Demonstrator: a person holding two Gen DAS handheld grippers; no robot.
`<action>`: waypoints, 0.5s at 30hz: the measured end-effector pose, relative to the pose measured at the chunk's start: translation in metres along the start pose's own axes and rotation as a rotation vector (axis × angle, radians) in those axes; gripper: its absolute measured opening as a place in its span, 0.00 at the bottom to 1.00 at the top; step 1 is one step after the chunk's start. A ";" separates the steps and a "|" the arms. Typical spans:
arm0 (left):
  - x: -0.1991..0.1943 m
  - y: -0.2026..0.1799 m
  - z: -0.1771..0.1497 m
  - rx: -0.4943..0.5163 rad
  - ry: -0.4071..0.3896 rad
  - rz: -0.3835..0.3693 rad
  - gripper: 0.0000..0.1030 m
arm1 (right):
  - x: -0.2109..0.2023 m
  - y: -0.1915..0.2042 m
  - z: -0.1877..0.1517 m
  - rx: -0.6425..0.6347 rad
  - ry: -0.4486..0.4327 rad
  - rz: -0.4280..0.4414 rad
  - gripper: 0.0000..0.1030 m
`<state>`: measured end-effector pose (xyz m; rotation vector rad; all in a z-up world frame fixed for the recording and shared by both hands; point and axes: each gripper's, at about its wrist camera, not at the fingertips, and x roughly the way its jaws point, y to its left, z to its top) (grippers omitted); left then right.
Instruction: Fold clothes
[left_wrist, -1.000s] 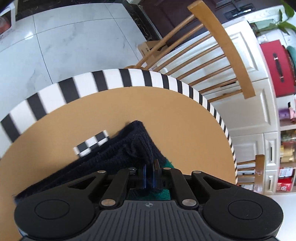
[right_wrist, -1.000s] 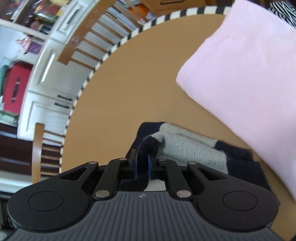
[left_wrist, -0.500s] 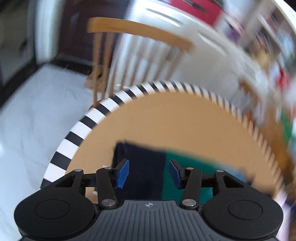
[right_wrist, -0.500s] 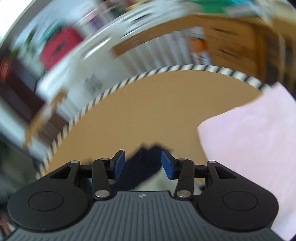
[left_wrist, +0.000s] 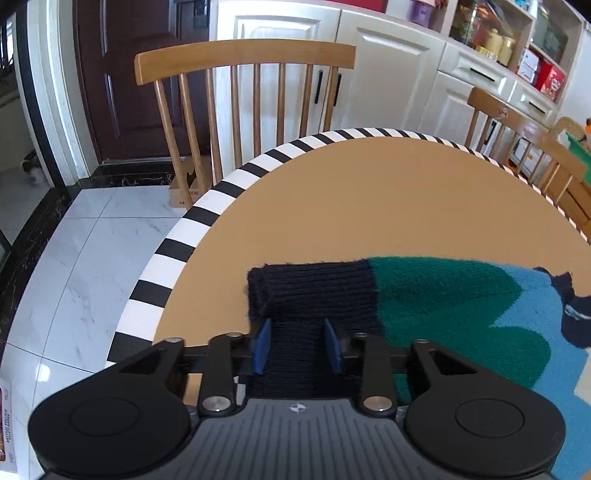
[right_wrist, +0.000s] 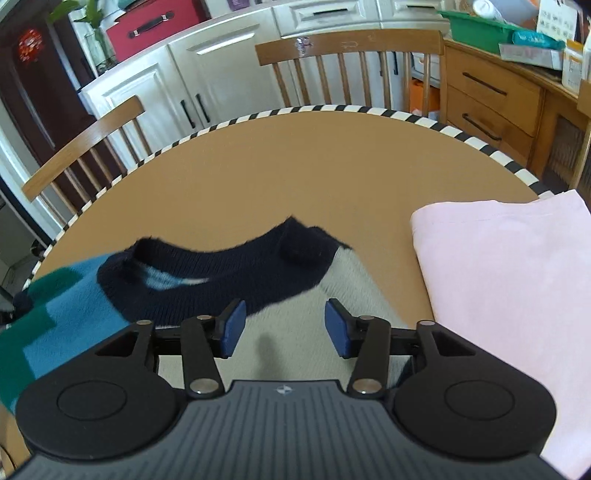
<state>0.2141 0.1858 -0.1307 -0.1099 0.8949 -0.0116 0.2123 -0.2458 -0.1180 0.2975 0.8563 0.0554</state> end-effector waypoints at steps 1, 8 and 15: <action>-0.002 0.001 0.001 -0.008 -0.008 0.001 0.10 | 0.002 -0.001 0.003 0.013 0.002 -0.004 0.49; -0.038 0.002 0.018 -0.069 -0.174 -0.019 0.06 | 0.011 0.001 0.015 0.014 -0.015 -0.016 0.49; 0.000 0.002 0.030 -0.123 -0.121 0.027 0.06 | 0.035 0.017 0.029 -0.142 -0.005 -0.057 0.45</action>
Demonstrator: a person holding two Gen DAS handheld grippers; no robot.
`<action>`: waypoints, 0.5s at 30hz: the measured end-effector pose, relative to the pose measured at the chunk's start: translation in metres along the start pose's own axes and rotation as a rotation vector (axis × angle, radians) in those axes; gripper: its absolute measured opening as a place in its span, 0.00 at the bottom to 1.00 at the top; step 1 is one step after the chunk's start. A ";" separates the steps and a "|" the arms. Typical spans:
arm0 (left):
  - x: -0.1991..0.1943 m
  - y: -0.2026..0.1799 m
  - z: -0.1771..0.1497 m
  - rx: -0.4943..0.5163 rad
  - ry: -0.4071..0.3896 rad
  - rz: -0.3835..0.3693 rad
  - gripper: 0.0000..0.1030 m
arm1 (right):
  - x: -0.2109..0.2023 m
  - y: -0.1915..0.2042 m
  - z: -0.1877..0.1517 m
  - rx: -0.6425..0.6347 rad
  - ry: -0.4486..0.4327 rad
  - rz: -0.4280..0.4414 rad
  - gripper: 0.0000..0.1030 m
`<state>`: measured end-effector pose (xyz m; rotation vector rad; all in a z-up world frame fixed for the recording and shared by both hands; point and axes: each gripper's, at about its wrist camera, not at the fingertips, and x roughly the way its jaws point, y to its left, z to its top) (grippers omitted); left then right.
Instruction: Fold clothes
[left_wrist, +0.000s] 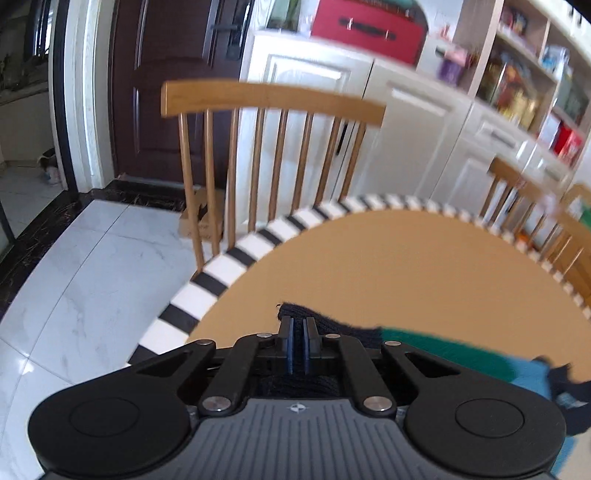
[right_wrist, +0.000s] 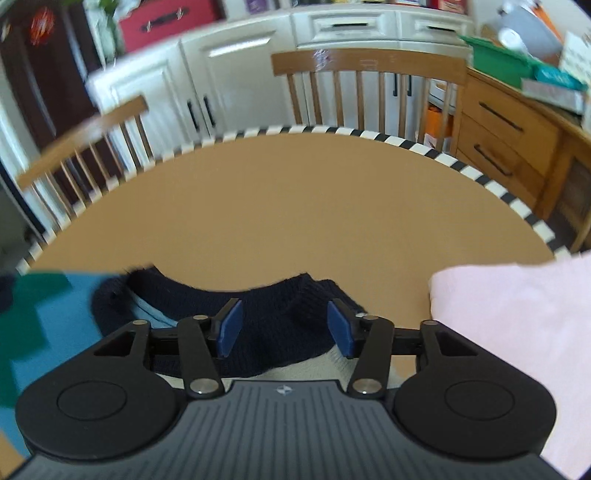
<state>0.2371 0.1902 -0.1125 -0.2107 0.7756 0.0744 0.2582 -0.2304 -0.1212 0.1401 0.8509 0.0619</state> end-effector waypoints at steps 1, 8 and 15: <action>0.008 0.001 -0.003 -0.005 0.011 0.012 0.06 | 0.011 0.000 -0.001 -0.023 0.028 -0.030 0.36; 0.014 -0.004 -0.002 0.063 -0.016 0.094 0.25 | 0.024 -0.007 0.006 -0.035 -0.002 -0.086 0.39; -0.038 0.026 0.000 -0.006 0.025 -0.086 0.88 | -0.049 -0.041 -0.021 0.212 0.037 -0.021 0.54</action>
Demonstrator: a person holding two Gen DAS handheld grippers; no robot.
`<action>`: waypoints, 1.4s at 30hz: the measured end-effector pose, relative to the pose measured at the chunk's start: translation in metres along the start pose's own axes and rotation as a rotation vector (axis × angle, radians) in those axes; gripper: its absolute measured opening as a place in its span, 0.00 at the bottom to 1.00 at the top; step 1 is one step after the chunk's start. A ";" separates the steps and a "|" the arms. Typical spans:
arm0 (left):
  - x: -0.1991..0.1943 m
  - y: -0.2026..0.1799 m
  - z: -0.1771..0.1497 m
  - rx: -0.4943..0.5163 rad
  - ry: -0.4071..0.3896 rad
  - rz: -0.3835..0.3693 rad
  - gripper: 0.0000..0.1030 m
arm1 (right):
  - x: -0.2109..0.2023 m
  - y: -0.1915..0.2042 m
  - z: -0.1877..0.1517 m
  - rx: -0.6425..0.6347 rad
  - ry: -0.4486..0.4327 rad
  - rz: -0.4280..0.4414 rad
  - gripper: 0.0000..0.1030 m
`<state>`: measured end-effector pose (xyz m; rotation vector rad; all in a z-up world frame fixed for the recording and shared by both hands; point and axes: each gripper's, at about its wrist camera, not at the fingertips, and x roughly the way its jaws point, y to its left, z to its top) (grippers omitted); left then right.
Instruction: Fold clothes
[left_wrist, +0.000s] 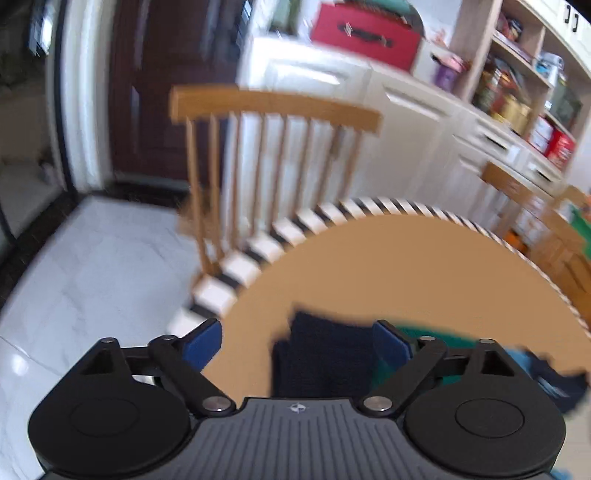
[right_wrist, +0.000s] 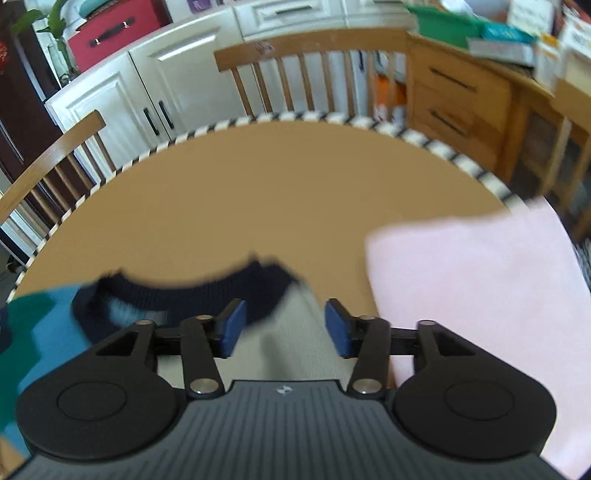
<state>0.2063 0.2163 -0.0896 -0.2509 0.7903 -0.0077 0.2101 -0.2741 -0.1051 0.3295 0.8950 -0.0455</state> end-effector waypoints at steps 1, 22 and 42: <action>-0.003 0.001 -0.005 -0.004 0.040 -0.036 0.88 | -0.012 -0.004 -0.012 0.028 0.018 0.013 0.58; -0.044 -0.041 -0.117 0.133 0.321 0.041 0.67 | 0.037 -0.003 -0.013 0.419 0.165 0.041 0.17; -0.146 -0.040 -0.141 0.113 0.174 -0.197 0.86 | 0.004 0.125 0.006 -0.255 0.069 0.277 0.54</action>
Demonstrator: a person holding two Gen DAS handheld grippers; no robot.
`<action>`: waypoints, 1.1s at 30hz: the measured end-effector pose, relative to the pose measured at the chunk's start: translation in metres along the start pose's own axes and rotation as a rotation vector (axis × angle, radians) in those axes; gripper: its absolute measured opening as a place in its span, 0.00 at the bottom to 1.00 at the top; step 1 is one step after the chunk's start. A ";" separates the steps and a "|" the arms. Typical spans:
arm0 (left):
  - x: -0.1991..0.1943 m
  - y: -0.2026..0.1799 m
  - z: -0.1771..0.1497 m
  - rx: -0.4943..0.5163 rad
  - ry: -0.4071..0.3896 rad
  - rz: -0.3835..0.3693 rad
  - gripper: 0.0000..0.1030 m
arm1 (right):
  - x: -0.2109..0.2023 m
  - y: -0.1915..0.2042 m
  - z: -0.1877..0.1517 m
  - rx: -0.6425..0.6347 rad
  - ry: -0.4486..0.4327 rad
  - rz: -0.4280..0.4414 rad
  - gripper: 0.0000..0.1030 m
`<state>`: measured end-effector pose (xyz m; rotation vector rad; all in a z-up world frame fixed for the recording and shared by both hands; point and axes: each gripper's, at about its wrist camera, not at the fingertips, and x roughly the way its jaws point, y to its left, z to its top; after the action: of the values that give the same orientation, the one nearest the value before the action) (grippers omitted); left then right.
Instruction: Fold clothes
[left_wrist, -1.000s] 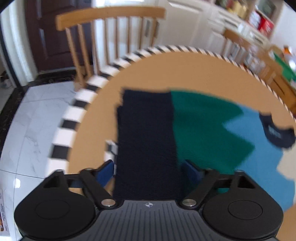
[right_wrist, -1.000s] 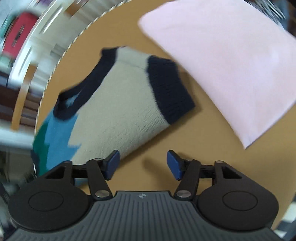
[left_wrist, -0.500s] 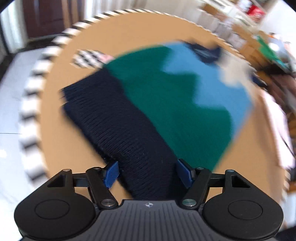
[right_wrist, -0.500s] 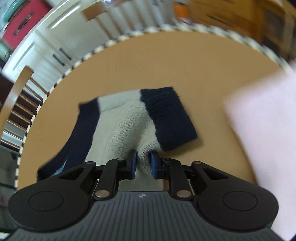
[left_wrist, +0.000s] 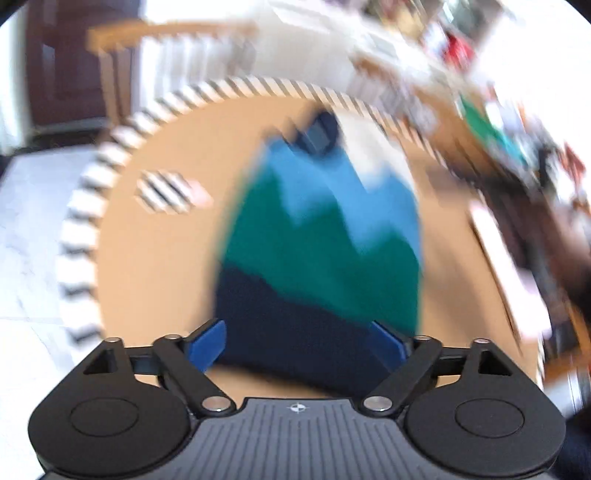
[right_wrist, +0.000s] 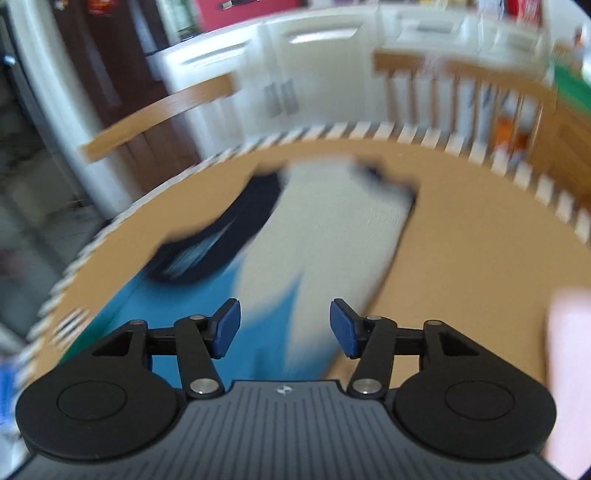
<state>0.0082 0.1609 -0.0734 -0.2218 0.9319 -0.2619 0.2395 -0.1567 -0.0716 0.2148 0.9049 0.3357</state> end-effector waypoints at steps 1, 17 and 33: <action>0.000 0.008 0.009 -0.041 -0.035 0.042 0.82 | -0.014 -0.002 -0.024 0.061 0.050 0.053 0.54; 0.076 -0.035 -0.036 -0.049 0.284 -0.163 0.52 | -0.035 0.017 -0.143 0.399 0.309 0.285 0.17; 0.090 -0.005 -0.060 -0.432 0.265 -0.362 0.79 | -0.077 -0.078 -0.166 0.632 0.285 0.340 0.46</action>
<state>0.0099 0.1235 -0.1744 -0.7726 1.2050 -0.4284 0.0778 -0.2506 -0.1404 0.9294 1.2429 0.3919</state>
